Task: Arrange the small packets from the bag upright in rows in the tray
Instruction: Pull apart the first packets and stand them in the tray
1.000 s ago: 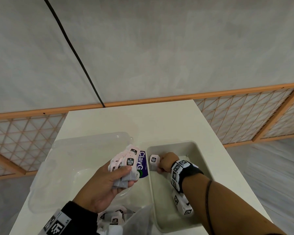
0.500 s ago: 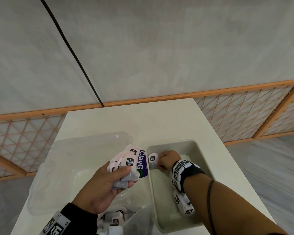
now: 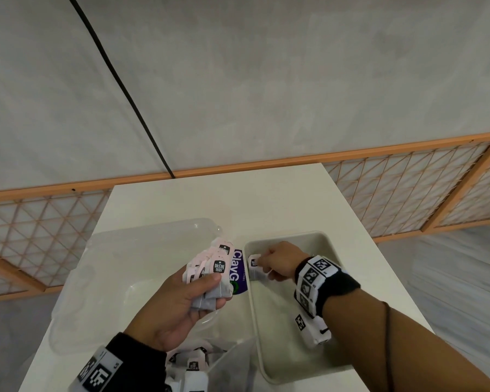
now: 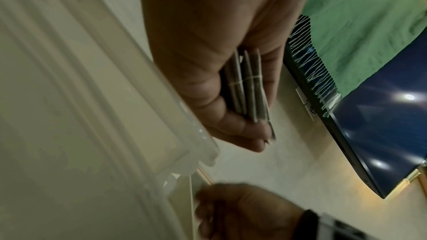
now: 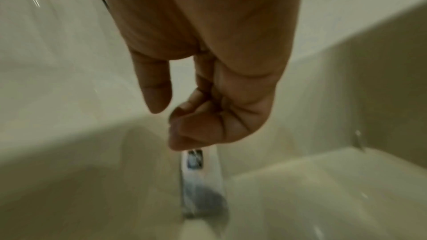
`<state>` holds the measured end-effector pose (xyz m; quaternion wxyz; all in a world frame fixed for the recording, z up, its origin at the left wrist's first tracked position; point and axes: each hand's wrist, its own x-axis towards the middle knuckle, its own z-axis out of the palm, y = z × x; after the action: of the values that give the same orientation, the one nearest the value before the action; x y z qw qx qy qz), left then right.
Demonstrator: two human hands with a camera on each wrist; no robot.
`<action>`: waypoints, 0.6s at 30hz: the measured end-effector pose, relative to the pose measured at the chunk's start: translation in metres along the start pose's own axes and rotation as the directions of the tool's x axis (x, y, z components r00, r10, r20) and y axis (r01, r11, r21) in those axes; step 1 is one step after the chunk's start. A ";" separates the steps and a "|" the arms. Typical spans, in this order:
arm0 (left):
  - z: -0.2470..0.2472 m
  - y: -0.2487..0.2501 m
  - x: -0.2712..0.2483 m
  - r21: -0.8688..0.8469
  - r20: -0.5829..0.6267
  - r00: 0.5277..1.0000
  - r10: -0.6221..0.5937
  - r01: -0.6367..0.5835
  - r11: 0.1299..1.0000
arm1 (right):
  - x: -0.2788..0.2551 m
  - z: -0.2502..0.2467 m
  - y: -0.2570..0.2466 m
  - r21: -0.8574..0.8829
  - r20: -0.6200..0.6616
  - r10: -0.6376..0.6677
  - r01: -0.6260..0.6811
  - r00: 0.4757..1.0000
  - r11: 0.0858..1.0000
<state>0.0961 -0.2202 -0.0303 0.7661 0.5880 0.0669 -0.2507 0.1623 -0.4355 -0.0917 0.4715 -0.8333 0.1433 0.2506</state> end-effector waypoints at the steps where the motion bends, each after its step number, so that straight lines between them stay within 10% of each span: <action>1: 0.001 0.000 0.001 0.000 0.004 1.000 0.001 -0.001 1.000 | -0.006 -0.001 -0.004 0.089 0.046 -0.052 0.048 0.998 0.995; 13: 0.013 0.001 0.000 -0.025 0.040 0.999 -0.001 0.002 1.000 | -0.058 -0.011 -0.031 0.725 0.278 -0.420 0.098 0.864 0.681; 18: 0.013 0.001 -0.001 -0.031 0.037 0.999 -0.015 0.016 0.999 | -0.060 -0.008 -0.031 0.621 0.217 -0.398 0.188 0.891 0.761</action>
<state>0.0934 -0.2320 -0.0253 0.7744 0.5706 0.0614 -0.2664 0.1294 -0.4266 -0.0327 0.7552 -0.6041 -0.0035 0.2545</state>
